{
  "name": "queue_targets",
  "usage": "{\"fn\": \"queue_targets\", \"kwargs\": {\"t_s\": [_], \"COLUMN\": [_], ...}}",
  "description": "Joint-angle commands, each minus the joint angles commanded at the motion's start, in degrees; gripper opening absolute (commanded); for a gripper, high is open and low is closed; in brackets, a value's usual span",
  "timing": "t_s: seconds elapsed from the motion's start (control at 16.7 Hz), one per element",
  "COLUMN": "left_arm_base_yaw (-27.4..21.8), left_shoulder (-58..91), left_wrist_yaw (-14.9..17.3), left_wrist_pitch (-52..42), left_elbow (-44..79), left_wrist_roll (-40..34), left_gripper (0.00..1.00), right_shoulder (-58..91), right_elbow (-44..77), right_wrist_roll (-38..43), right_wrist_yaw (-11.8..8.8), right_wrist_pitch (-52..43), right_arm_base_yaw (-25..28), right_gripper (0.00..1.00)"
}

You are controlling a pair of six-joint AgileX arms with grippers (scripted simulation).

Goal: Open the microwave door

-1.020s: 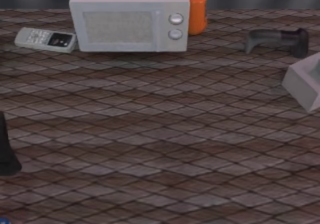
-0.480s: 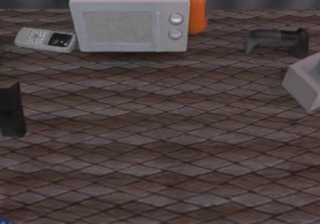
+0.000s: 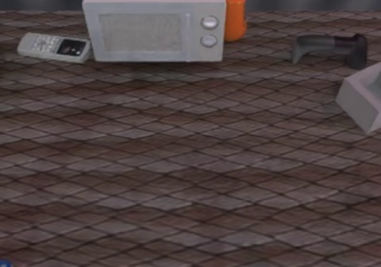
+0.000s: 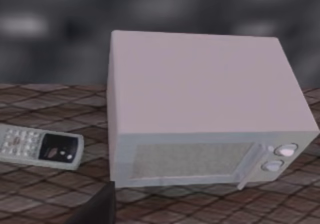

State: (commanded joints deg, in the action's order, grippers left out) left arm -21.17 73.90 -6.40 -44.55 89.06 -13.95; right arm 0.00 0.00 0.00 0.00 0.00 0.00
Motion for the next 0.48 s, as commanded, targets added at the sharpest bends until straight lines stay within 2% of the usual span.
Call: {"fn": "queue_targets", "kwargs": {"t_s": [0.24, 0.48], "left_arm_base_yaw": [-4.9, -8.8], "left_shoulder": [21.7, 42.5], "left_wrist_yaw": [-2.5, -5.5], "left_wrist_pitch": [-8.4, -17.6], "left_elbow": [26.1, 45.7], "left_wrist_roll": [-6.6, -11.9], "left_gripper": [1.00, 1.00], "right_shoulder": [0.0, 0.0], "right_elbow": [0.0, 0.0], "right_wrist_roll": [0.0, 0.0], "right_wrist_yaw": [0.0, 0.0], "right_wrist_pitch": [0.0, 0.0], "right_arm_base_yaw": [0.0, 0.0], "right_gripper": [1.00, 1.00]}}
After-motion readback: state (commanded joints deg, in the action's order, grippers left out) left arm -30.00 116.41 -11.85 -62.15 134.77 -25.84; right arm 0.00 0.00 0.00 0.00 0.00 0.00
